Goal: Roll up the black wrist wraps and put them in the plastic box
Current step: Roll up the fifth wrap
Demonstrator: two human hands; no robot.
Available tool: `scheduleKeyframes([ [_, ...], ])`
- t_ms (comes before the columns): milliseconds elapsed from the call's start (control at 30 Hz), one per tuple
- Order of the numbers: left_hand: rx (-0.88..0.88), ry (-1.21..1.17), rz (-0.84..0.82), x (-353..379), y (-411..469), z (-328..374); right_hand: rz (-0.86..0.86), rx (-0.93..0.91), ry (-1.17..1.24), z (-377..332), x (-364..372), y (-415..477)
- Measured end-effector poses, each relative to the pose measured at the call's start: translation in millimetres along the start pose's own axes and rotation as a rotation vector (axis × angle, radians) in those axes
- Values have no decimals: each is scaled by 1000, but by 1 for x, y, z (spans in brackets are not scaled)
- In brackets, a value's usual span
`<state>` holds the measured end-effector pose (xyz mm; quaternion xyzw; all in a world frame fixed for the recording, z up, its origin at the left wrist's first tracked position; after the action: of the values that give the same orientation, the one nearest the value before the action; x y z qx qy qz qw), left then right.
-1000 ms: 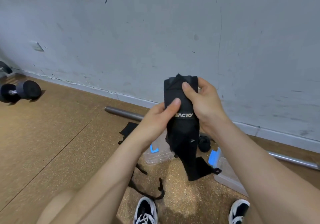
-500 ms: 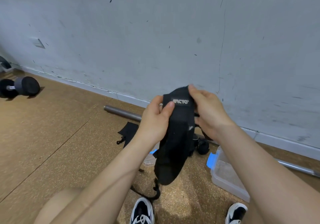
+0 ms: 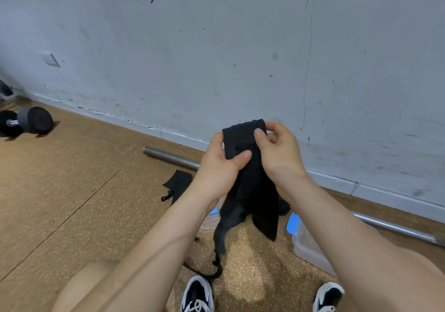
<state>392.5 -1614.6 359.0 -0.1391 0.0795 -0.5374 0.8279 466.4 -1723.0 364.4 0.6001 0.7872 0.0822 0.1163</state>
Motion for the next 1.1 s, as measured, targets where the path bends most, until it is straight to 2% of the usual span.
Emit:
scheduleKeyframes([
  [100,46,-144,81,-9,1,8,-256,117,-25,4,3,-2],
  [167,72,-226,128,-15,2,13,-414,132,3,5,5,-8],
  [200,75,-262,147,-18,3,15,-441,113,16,4,5,-9],
  [400,64,-415,219,-31,5,21,-367,12,-111,-3,2,-11],
  [500,104,-381,292,-36,6,25,-303,-35,-97,-6,5,-14],
  [600,149,-322,368,-38,5,30,-283,-203,-261,-14,3,-14],
  [667,180,-258,407,-38,3,34,-339,-258,-341,-18,4,-16],
  [800,241,-113,388,-32,-3,42,-555,-107,-448,-17,10,-26],
  [933,254,15,313,-17,-8,47,-493,-178,-557,-21,9,-23],
  [1000,252,49,265,-9,-8,47,-470,-192,-525,-19,8,-22],
  [1100,270,188,288,-8,-6,48,-502,-29,-296,-11,9,-25],
])
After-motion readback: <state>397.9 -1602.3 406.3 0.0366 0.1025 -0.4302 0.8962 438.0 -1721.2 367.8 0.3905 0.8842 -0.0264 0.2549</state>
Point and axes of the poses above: each hand's wrist, its own y-axis towards the middle knuckle, its own x-axis out of the palm, z = x × y, the point moved 5 cm from there along y, towards the middle knuckle, and after that the axes turned 15 degrees about -x, right-handed, at the moved point
